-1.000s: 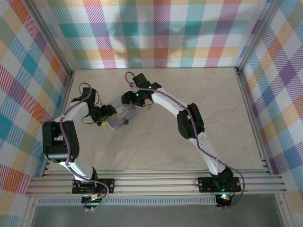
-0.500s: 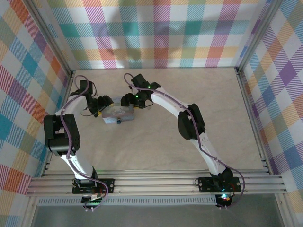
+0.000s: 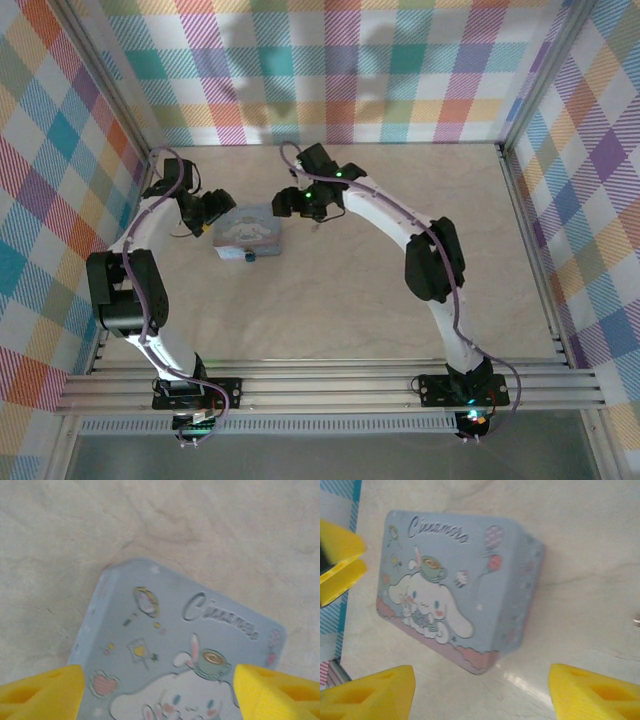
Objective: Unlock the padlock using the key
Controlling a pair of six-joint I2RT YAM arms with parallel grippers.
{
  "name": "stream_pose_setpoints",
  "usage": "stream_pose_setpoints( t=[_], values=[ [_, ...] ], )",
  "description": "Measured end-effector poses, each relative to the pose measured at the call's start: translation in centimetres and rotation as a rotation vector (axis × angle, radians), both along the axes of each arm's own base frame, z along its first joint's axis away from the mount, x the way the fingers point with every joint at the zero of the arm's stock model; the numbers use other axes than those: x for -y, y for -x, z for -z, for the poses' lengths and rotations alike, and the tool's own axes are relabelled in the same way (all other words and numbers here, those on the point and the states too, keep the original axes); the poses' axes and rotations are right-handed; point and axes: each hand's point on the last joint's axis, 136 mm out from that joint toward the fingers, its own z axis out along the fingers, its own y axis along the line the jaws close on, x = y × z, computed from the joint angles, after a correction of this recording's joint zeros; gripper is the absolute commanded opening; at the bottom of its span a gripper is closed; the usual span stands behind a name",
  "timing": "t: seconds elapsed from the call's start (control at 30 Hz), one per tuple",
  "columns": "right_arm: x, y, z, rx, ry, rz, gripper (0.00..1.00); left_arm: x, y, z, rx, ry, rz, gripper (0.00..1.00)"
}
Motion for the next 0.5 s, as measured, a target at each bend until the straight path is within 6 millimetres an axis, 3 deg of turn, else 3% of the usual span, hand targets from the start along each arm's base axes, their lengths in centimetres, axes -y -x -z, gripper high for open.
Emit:
stream_pose_setpoints(
  t=[0.1,0.23,0.3,0.4,0.5],
  values=[
    [3.6,-0.3,1.6,-0.017,0.036,0.063,0.62,2.9,0.3,-1.2,0.029,-0.025,0.081,0.73],
    [8.6,0.8,5.4,-0.081,0.095,0.146,0.54,9.0,0.3,-2.6,0.047,-0.063,0.26,0.68],
    [10.2,1.1,6.8,-0.097,0.127,0.164,0.51,11.6,-0.1,-3.1,0.064,-0.07,0.331,0.65],
    [10.3,0.9,7.3,-0.077,0.145,0.131,0.49,14.2,0.3,-2.8,0.064,-0.075,0.401,0.64],
    [8.7,-0.2,6.7,-0.019,0.159,0.043,0.46,14.3,1.2,-1.6,0.032,-0.083,0.408,0.64]
  ],
)
